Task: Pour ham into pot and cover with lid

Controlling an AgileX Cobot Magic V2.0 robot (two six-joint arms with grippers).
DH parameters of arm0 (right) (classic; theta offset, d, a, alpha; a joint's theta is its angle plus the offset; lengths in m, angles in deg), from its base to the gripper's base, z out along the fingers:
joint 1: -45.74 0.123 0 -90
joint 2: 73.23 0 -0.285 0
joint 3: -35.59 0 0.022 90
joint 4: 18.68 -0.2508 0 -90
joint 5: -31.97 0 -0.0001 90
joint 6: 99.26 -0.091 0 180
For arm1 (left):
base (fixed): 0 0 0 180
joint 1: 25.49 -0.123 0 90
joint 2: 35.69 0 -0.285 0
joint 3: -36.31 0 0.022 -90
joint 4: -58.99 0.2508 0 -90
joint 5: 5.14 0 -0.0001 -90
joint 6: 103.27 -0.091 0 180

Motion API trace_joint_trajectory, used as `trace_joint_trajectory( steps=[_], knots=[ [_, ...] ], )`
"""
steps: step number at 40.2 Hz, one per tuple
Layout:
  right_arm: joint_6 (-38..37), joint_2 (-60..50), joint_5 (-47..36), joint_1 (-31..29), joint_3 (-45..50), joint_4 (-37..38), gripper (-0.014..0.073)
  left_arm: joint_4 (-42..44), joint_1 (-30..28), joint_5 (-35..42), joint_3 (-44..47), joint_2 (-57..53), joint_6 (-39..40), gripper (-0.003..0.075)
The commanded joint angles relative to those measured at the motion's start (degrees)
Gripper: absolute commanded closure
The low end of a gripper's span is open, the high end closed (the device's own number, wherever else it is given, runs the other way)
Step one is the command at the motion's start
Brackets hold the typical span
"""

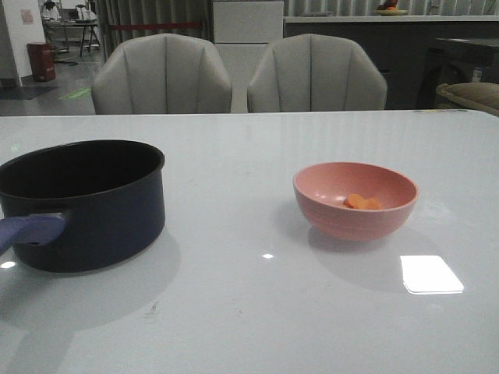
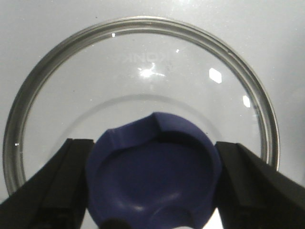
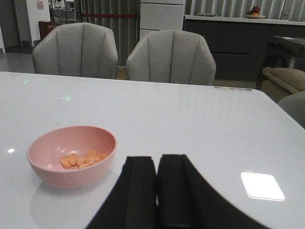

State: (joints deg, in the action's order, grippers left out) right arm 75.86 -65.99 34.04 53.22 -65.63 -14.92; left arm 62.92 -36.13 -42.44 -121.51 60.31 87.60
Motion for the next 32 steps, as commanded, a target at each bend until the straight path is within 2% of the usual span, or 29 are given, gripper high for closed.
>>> trace_joint_trajectory(
  steps=[1, 15, 24, 32],
  knots=[
    [0.5, -1.2, -4.9, -0.3, -0.3, 0.6, 0.0444, -0.9, 0.0, 4.0, -1.4, 0.4, -0.3, 0.0371],
    [0.5, -1.2, -4.9, -0.3, -0.3, 0.6, 0.0444, -0.9, 0.0, 5.6, -1.8, 5.6, -0.3, 0.0353],
    [0.5, -1.2, -4.9, -0.3, -0.3, 0.6, 0.0444, -0.9, 0.0, 7.0, -1.9, 5.5, -0.3, 0.0159],
    [0.5, -1.2, -4.9, -0.3, -0.3, 0.6, 0.0444, -0.9, 0.0, 6.7, -1.9, 5.5, -0.3, 0.0145]
  ],
)
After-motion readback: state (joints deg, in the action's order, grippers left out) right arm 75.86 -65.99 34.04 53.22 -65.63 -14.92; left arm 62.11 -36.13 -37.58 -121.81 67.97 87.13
